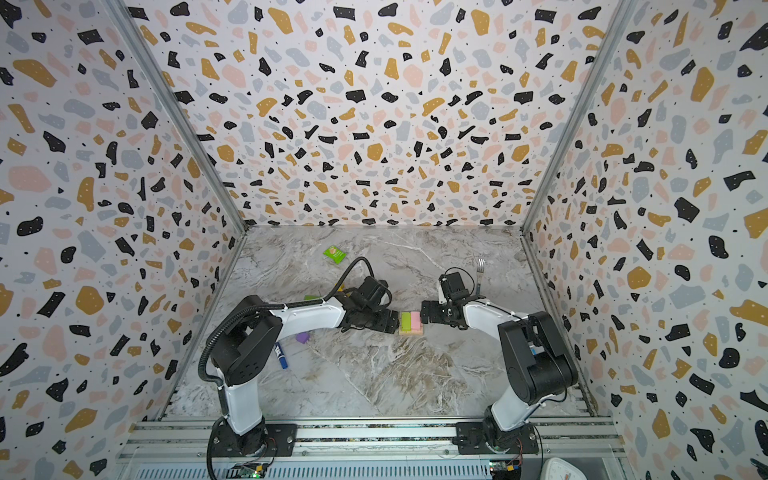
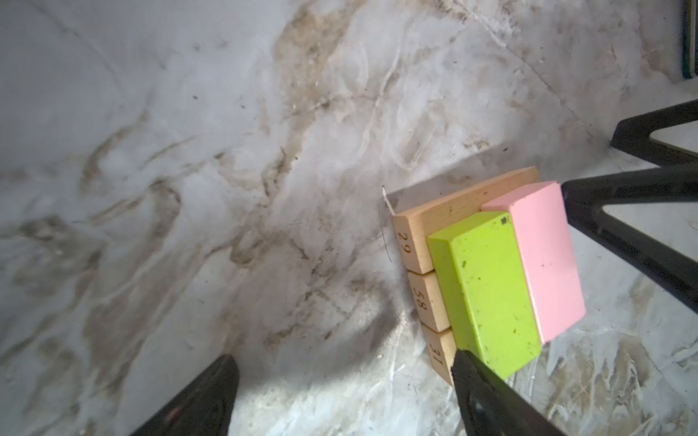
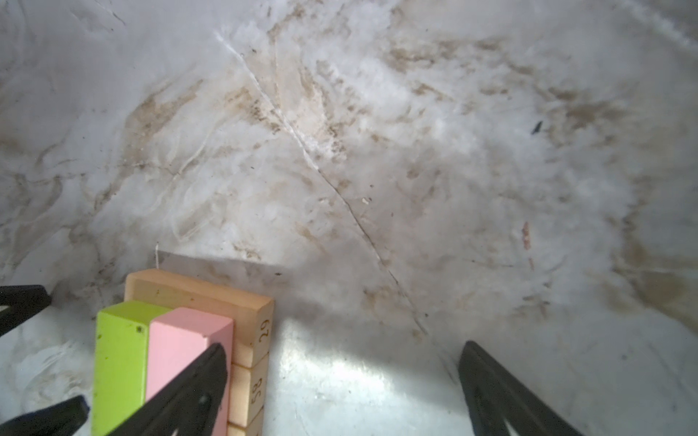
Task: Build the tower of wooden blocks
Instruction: 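Raise both grippers away from the wood stack, left gripper toward the loose blocks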
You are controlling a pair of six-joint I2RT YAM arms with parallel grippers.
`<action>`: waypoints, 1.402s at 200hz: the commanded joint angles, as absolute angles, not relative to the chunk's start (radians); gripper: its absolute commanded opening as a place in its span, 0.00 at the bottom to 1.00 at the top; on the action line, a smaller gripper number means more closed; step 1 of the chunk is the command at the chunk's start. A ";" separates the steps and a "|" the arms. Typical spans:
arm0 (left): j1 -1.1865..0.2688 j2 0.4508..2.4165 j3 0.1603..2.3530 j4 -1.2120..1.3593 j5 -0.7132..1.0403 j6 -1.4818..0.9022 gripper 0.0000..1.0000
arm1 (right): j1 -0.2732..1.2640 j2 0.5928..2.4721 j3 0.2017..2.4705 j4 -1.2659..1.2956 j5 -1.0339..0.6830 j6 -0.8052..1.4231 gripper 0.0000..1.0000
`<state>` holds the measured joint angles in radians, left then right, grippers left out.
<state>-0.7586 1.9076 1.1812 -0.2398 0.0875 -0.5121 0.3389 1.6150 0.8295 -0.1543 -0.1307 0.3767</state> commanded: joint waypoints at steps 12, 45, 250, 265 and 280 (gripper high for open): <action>-0.713 1.865 1.207 -0.318 0.068 -0.481 0.92 | 0.343 1.570 0.856 -0.237 -0.077 0.393 0.97; -0.676 1.803 1.224 -0.361 0.066 -0.435 0.92 | 0.369 1.519 0.875 -0.270 -0.006 0.388 0.97; -0.202 1.418 1.021 -0.392 0.339 -0.279 0.94 | 0.693 1.690 1.332 -0.424 -0.016 0.319 0.89; -0.188 1.405 0.989 -0.347 0.356 -0.288 0.94 | 0.712 1.734 1.373 -0.427 -0.026 0.324 0.86; -0.170 1.388 0.965 -0.313 0.367 -0.294 0.94 | 0.731 1.782 1.416 -0.428 -0.027 0.328 0.83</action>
<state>-0.1940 1.4258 0.9958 -0.4191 0.3122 -0.2829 0.7048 1.7397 1.3403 -0.3927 -0.0090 0.3164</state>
